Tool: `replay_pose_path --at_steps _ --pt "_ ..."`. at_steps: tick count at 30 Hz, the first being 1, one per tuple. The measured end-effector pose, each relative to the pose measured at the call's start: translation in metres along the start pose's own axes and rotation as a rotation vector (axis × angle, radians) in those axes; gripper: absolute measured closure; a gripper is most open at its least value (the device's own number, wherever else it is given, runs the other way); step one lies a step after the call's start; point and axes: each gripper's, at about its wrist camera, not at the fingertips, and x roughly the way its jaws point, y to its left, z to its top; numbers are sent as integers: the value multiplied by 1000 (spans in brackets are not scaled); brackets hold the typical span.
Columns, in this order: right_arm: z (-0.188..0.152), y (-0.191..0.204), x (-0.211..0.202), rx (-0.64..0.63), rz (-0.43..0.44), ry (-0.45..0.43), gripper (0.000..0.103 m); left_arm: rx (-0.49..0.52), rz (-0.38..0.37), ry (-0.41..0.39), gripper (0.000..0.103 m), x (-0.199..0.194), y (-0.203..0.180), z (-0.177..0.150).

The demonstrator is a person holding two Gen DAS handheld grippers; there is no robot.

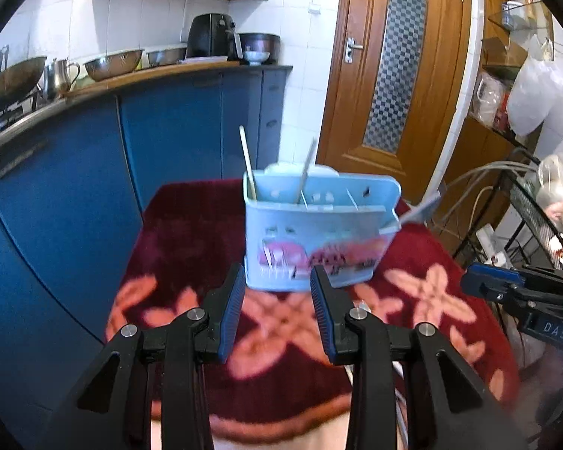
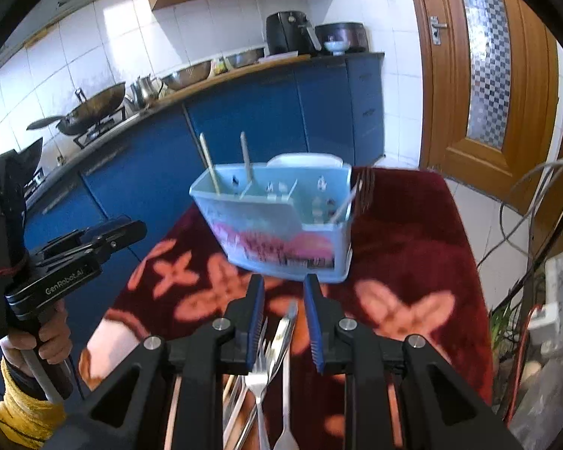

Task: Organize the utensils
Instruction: 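Move both tools down to the loose utensils on the blanket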

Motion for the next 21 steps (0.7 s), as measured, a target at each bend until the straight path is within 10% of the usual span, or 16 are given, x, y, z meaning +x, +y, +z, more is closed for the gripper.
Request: replay_pose_path --at_steps 21 --pt "-74 -8 44 18 -14 168 75 -12 -78 268 66 65 -26 -76"
